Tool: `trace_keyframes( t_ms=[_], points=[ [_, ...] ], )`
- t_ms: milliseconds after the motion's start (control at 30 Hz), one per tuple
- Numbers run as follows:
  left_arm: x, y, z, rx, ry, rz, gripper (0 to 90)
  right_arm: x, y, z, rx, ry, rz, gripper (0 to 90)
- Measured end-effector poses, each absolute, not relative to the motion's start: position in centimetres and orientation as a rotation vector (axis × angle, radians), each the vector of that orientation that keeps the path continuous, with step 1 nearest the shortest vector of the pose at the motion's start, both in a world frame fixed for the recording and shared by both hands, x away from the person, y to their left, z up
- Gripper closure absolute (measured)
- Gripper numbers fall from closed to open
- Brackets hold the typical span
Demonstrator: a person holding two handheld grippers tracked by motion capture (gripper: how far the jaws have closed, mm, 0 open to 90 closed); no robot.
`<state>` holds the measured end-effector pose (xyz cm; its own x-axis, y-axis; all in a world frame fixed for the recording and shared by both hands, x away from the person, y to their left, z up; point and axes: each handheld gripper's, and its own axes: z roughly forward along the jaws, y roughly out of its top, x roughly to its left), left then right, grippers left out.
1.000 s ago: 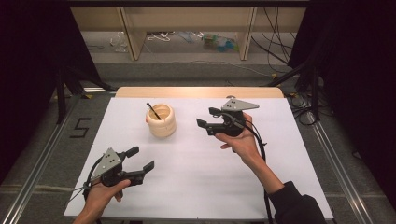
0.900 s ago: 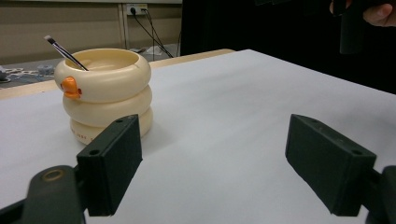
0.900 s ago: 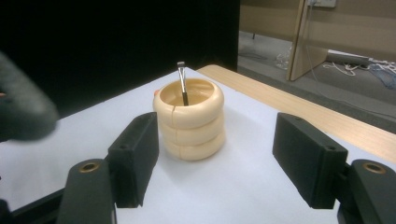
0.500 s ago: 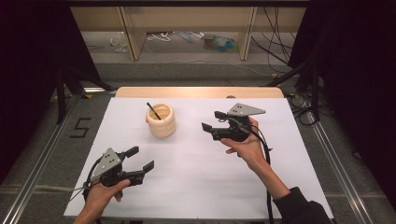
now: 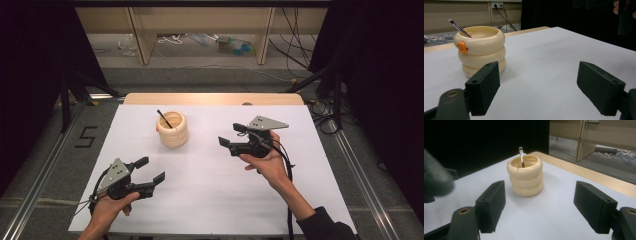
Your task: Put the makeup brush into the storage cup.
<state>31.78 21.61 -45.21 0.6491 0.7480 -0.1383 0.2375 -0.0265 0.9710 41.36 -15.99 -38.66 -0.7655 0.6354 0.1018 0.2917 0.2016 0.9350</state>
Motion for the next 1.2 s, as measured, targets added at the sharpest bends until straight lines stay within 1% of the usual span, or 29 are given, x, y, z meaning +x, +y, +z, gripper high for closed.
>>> trace_keyframes(
  t_ms=[33, 67, 433, 733, 833, 1200],
  points=[
    [31.8, 21.6, -45.2, 1.588, 0.836, 0.496, 18.5, 41.3, -16.0, -38.8, 0.876, 2.180, 1.583, 26.7],
    [31.8, 21.9, -45.1, 1.635, 0.822, 0.511, 18.5, 41.1, -16.1, -39.0, 0.870, 2.181, 1.574, 26.6],
    [32.0, 22.1, -45.2, 1.632, 0.831, 0.507, 18.5, 40.8, -17.1, -39.3, 0.879, 2.205, 1.551, 23.9],
    [32.2, 22.2, -45.3, 1.627, 0.845, 0.502, 18.5, 40.1, -17.3, -40.4, 0.876, 2.228, 1.536, 21.4],
    [32.1, 22.3, -45.3, 1.626, 0.847, 0.506, 18.5, 39.9, -17.8, -40.6, 0.887, 2.214, 1.542, 22.5],
    [31.6, 22.2, -45.1, 1.630, 0.835, 0.516, 18.5, 38.5, -19.6, -41.6, 0.939, 2.209, 1.527, 21.0]
  ],
)
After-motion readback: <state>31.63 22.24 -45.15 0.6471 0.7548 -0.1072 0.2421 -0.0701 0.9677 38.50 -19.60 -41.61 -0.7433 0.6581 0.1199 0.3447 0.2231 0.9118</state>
